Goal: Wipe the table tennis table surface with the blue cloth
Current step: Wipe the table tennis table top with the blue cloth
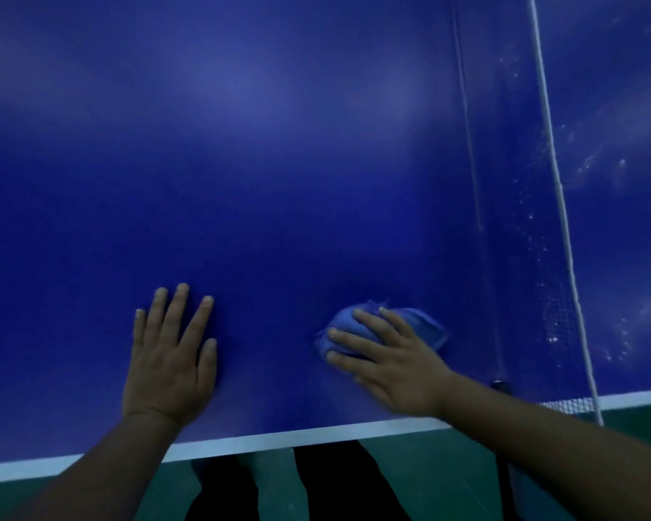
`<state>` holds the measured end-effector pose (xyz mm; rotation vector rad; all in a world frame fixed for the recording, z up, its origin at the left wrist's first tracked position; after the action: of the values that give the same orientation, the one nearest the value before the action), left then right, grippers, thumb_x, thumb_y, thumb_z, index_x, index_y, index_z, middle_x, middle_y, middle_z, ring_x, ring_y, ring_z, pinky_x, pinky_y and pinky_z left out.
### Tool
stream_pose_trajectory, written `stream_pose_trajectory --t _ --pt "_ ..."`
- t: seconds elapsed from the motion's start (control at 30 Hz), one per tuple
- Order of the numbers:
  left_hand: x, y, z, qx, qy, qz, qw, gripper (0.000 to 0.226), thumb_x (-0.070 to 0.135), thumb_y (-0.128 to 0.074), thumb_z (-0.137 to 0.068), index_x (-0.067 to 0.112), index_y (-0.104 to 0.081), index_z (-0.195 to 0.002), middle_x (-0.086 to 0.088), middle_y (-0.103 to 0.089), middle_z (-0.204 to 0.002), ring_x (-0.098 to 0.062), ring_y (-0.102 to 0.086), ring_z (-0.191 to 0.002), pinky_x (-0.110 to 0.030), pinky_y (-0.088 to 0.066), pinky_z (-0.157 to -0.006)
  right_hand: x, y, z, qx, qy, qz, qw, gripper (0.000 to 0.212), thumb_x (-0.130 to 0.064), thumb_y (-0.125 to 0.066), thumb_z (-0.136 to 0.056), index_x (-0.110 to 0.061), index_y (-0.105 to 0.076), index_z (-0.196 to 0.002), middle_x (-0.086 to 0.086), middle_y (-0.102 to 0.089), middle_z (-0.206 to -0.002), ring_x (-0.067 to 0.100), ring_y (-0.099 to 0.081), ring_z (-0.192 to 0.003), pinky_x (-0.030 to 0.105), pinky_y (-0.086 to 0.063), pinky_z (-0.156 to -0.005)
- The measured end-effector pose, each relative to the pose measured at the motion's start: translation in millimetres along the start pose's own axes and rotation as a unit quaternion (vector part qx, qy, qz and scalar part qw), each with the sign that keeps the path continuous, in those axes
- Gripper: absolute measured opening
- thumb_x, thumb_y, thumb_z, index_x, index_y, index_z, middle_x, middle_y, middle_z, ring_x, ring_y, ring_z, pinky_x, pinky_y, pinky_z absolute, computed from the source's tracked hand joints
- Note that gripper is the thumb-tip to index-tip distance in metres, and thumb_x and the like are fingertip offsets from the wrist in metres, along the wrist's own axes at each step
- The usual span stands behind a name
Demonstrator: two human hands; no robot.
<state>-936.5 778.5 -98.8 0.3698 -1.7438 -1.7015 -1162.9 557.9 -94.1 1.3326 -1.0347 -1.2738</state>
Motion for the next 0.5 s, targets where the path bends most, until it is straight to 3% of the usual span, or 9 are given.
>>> stream_pose_trajectory --t 0.07,0.1,0.2,0.27,0.37,0.43,0.5 --pt "0.1 -0.1 -1.0 0.002 -0.002 0.000 1.000 0.058 0.037 -0.034 -0.097 0.009 -0.045 -0.147 -0.018 -0.031 -0.159 -0.041 -0.019 -0.149 -0.055 -0.008 -0.122 43.3 4.7 -5.3 0.012 -0.028 0.017 0.999 0.044 -0.038 -0.035 -0.103 -0.032 -0.043 -0.147 0.000 -0.037 -0.157 0.039 -0.032 -0.143 0.059 -0.032 -0.110" --pt "-0.1 0.5 -2.0 0.003 -0.002 0.000 1.000 0.058 0.037 -0.034 -0.097 0.009 -0.045 -0.147 -0.018 -0.030 -0.159 -0.041 -0.019 -0.149 -0.055 -0.008 -0.122 76.5 9.5 -18.3 0.048 -0.106 0.024 0.993 0.044 -0.038 -0.034 -0.103 -0.030 -0.043 -0.145 0.003 -0.040 -0.155 0.043 -0.036 -0.139 0.061 -0.035 -0.106" --pt "1.7 1.4 -2.4 0.002 -0.004 -0.001 1.000 0.059 0.038 -0.033 -0.097 0.009 -0.045 -0.147 -0.019 -0.030 -0.159 -0.041 -0.018 -0.150 -0.055 -0.007 -0.122 161.6 31.9 -48.2 0.104 -0.426 0.005 0.899 0.049 -0.039 -0.033 -0.101 -0.029 -0.039 -0.149 0.001 -0.033 -0.159 0.043 -0.029 -0.142 0.059 -0.026 -0.112" --pt "1.0 1.9 -2.2 -0.002 0.003 -0.004 1.000 0.060 0.038 -0.032 -0.097 0.009 -0.044 -0.148 -0.019 -0.029 -0.160 -0.041 -0.017 -0.150 -0.055 -0.006 -0.122 153.1 31.6 -56.8 0.106 -0.499 -0.015 0.860 0.051 -0.040 -0.031 -0.102 -0.032 -0.034 -0.153 -0.005 -0.024 -0.163 0.036 -0.019 -0.147 0.056 -0.016 -0.117" --pt "1.5 1.2 -1.8 -0.005 0.000 -0.002 1.000 0.060 0.039 -0.032 -0.097 0.009 -0.045 -0.148 -0.019 -0.030 -0.159 -0.041 -0.017 -0.150 -0.057 -0.007 -0.122 56.7 13.2 -50.5 0.126 -0.391 0.002 0.912 0.050 -0.035 -0.042 -0.097 -0.030 -0.047 -0.146 0.000 -0.037 -0.158 0.040 -0.027 -0.143 0.058 -0.026 -0.112" --pt "-0.3 0.1 -2.1 -0.008 -0.001 -0.005 1.000 0.060 0.040 -0.031 -0.098 0.009 -0.045 -0.148 -0.020 -0.030 -0.159 -0.042 -0.017 -0.149 -0.058 -0.008 -0.121 -27.0 -2.6 -25.2 0.087 -0.259 -0.006 0.962 0.049 -0.034 -0.047 -0.095 -0.031 -0.051 -0.144 -0.002 -0.037 -0.157 0.038 -0.029 -0.145 0.058 -0.027 -0.112" --pt "-0.6 0.0 0.2 -0.011 -0.001 -0.005 1.000 0.061 0.040 -0.030 -0.098 0.009 -0.044 -0.148 -0.019 -0.028 -0.160 -0.041 -0.016 -0.150 -0.057 -0.007 -0.122 -65.1 -8.6 0.7 0.038 -0.113 0.005 0.993 0.050 -0.036 -0.049 -0.096 -0.034 -0.048 -0.145 -0.005 -0.035 -0.159 0.034 -0.030 -0.145 0.055 -0.025 -0.114"
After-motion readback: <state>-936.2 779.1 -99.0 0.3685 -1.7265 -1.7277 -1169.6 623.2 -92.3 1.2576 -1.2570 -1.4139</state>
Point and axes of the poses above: each hand's wrist, its own z-axis away from the middle knuckle, its own y-axis out of the back of the hand, x = y × z, the point moved 4 cm from there along -z, towards the middle knuckle
